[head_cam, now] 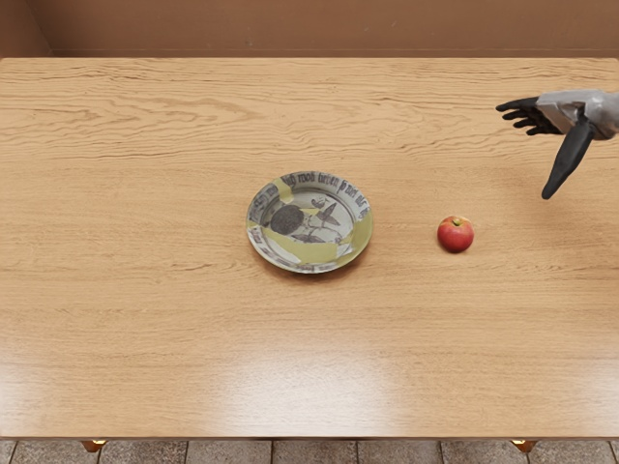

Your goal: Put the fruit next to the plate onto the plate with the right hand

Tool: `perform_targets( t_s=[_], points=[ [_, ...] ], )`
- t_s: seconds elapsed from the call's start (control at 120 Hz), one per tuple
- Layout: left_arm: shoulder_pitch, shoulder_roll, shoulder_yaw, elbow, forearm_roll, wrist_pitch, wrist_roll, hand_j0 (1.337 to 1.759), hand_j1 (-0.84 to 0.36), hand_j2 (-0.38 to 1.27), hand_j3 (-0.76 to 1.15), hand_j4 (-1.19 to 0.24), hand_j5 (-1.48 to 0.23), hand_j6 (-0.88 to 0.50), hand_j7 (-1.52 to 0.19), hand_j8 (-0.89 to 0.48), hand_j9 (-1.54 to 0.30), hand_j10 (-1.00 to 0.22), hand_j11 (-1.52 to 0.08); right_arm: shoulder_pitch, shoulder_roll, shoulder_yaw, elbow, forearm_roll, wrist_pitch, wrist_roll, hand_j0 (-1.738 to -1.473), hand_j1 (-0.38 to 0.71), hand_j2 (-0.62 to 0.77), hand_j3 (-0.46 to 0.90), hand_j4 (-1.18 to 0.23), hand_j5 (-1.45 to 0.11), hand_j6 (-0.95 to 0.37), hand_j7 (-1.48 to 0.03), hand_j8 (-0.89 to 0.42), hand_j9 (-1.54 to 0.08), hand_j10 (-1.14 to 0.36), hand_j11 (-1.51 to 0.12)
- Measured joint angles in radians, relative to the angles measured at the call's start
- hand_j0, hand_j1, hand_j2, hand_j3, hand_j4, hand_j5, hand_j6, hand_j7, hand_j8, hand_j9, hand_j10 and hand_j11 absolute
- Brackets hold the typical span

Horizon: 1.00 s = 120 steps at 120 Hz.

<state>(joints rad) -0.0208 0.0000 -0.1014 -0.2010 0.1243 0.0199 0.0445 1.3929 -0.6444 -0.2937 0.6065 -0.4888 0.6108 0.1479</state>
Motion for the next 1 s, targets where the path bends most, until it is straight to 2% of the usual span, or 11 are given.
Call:
perform_targets(
  t_s=[0.183,0.217,0.3,0.333,0.483,0.617,0.675,0.8,1.0],
  points=[
    [-0.001,0.0,0.0,0.0,0.0,0.0,0.0,1.658,0.35,0.0,0.0,0.0,0.0,0.0,0.0,0.0,0.0,0.0,0.0,0.01,-0.004,0.034,0.005,-0.001,0.0,-0.012,-1.658,-0.33,0.0,0.0,-0.02,-0.02,-0.02,-0.02,-0.02,-0.02,-0.02,-0.02],
    [-0.001,0.0,0.0,0.0,0.0,0.0,0.0,1.658,0.35,0.0,0.0,0.0,0.0,0.0,0.0,0.0,0.0,0.0,0.0,0.01,-0.003,0.042,0.006,-0.001,0.0,-0.028,-1.658,-0.33,0.0,0.0,-0.02,-0.02,-0.02,-0.02,-0.02,-0.02,-0.02,-0.02],
    [0.001,0.0,0.0,0.0,0.0,0.0,0.0,1.658,0.35,0.0,0.0,0.0,0.0,0.0,0.0,0.0,0.0,0.0,0.0,0.009,0.005,0.077,0.013,-0.002,0.0,-0.125,-1.658,-0.33,0.0,0.0,-0.02,-0.02,-0.02,-0.02,-0.02,-0.02,-0.02,-0.02],
    [0.0,0.0,0.0,0.0,0.0,0.0,0.0,1.658,0.35,0.0,0.0,0.0,0.0,0.0,0.0,0.0,0.0,0.0,0.0,0.01,0.003,0.088,0.04,-0.004,0.0,-0.163,-1.658,-0.33,0.0,0.0,-0.02,-0.02,-0.02,-0.02,-0.02,-0.02,-0.02,-0.02],
    [0.001,0.0,0.0,0.0,0.0,0.0,0.0,1.658,0.35,0.0,0.0,0.0,0.0,0.0,0.0,0.0,0.0,0.0,0.0,0.036,-0.1,0.161,0.371,-0.009,0.0,-0.434,-1.658,-0.33,0.0,0.0,-0.02,-0.03,-0.02,-0.03,-0.02,-0.03,-0.02,-0.03],
    [-0.001,0.0,0.0,0.0,0.0,0.0,0.0,1.658,0.35,0.0,0.0,0.0,0.0,0.0,0.0,0.0,0.0,0.0,0.0,0.045,-0.139,0.248,0.525,-0.012,0.0,-0.621,-1.658,-0.32,0.0,0.0,-0.02,-0.03,-0.03,-0.03,-0.02,-0.03,-0.02,-0.03],
    [0.0,0.0,0.0,0.0,0.0,0.0,0.0,1.658,0.35,0.0,0.0,0.0,0.0,0.0,0.0,0.0,0.0,0.0,0.0,0.05,-0.141,0.263,0.572,-0.014,-0.016,-0.678,-1.658,-0.32,0.0,0.0,-0.02,-0.03,-0.03,-0.03,-0.02,-0.03,-0.02,-0.03],
    [0.0,0.0,0.0,0.0,0.0,0.0,0.0,1.658,0.35,0.0,0.0,0.0,0.0,0.0,0.0,0.0,0.0,0.0,0.0,0.068,-0.132,0.276,0.679,-0.08,-0.173,-0.734,-1.658,-0.32,0.0,0.0,-0.02,-0.03,-0.03,-0.03,-0.02,-0.03,-0.02,-0.03],
    [-0.001,0.0,0.0,0.0,0.0,0.0,0.0,1.658,0.35,0.0,0.0,0.0,0.0,0.0,0.0,0.0,0.0,0.0,0.0,0.062,-0.121,0.243,0.876,-0.21,-0.463,-0.755,-1.658,-0.33,0.0,0.0,-0.02,-0.03,-0.03,-0.03,-0.02,-0.03,-0.02,-0.03]
  ],
)
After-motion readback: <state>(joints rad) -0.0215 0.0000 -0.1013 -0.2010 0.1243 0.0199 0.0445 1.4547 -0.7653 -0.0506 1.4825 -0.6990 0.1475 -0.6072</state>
